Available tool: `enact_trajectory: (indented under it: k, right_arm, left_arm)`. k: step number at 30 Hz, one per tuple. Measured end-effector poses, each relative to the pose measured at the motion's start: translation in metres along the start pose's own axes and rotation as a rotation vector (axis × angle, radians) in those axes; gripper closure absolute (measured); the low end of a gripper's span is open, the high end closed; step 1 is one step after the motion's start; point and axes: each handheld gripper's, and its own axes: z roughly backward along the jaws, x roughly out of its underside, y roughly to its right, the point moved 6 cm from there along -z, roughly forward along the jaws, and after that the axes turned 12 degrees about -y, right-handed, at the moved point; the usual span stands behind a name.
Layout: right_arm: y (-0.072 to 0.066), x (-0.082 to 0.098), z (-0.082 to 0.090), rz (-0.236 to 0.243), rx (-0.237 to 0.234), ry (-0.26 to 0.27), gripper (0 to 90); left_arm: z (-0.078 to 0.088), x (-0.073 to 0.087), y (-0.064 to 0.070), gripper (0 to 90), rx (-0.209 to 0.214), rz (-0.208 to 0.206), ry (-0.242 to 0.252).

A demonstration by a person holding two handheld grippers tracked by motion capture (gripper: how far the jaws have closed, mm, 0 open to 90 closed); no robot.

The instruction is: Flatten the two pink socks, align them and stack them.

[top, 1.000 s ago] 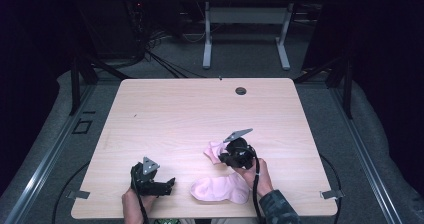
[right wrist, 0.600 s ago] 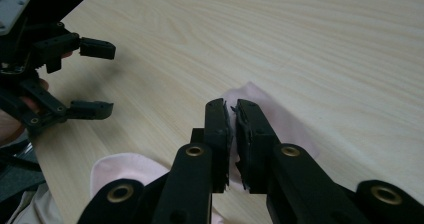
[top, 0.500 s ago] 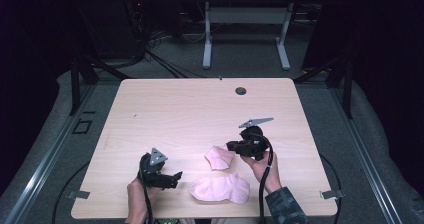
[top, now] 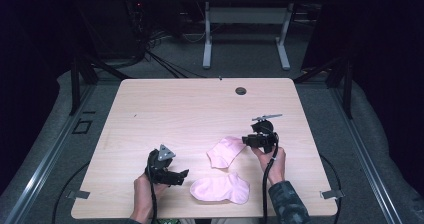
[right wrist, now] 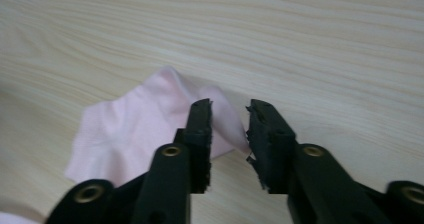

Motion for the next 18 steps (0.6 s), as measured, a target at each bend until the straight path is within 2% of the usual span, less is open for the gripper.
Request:
enact_trajectory:
  k: [2,6,10,14,18]
  right_arm:
    - [-0.002,0.002,0.001,0.043,0.035,0.008,56.6]
    - [-0.019,0.009,0.005,0.19,0.068,0.019,41.7]
    - [-0.035,0.016,0.005,0.289,0.056,0.009,30.5]
    - [-0.052,0.021,0.004,0.393,0.053,-0.003,27.7]
    - [-0.074,0.027,-0.005,0.507,0.052,-0.058,30.1]
  left_arm:
    - [0.0,0.005,-0.004,10.7,0.0,0.017,0.005]
    - [0.0,0.015,-0.012,7.0,-0.014,0.04,0.002]
    - [0.0,0.024,-0.019,3.0,-0.017,0.071,0.009]
    - [-0.001,0.031,-0.022,2.6,-0.021,0.076,-0.001]
    - [-0.004,0.034,-0.022,2.5,-0.022,0.088,0.005]
